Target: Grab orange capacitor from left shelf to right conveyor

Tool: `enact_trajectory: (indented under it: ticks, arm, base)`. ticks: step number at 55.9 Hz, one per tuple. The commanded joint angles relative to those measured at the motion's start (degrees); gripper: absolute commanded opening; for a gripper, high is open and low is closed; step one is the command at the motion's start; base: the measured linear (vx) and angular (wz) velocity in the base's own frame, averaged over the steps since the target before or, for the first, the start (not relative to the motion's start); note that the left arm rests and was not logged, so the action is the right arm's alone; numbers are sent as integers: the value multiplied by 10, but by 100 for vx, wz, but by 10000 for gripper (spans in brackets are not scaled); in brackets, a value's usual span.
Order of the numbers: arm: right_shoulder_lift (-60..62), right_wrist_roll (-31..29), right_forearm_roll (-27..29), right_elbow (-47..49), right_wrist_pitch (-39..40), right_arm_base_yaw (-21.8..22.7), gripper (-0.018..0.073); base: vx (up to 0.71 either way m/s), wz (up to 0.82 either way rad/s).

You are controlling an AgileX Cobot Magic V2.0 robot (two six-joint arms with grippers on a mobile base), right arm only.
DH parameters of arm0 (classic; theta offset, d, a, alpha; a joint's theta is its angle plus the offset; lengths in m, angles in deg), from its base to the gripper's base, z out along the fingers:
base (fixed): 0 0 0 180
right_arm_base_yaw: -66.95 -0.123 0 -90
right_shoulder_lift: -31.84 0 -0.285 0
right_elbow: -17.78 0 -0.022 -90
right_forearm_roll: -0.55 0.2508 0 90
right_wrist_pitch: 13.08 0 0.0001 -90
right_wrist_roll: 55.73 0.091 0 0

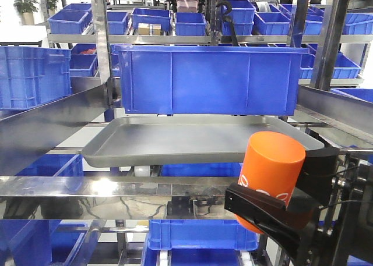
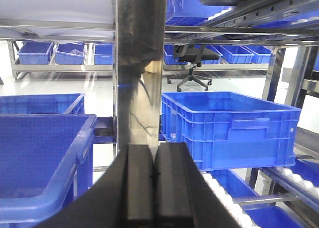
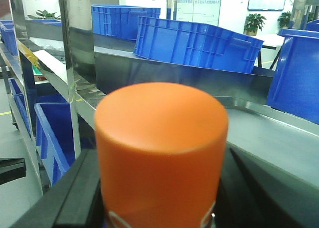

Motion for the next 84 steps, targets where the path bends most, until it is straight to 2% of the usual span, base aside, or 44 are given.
enact_trajectory:
  ticks: [1,30,84]
  arm:
    - [7,-8,31,17,-4,2,-10]
    - [7,-8,31,17,-4,2,-10]
    - [8,-8,31,17,-4,2,-10]
  base:
    - [-2,-1]
    - [-9,-3]
    - [-24,1]
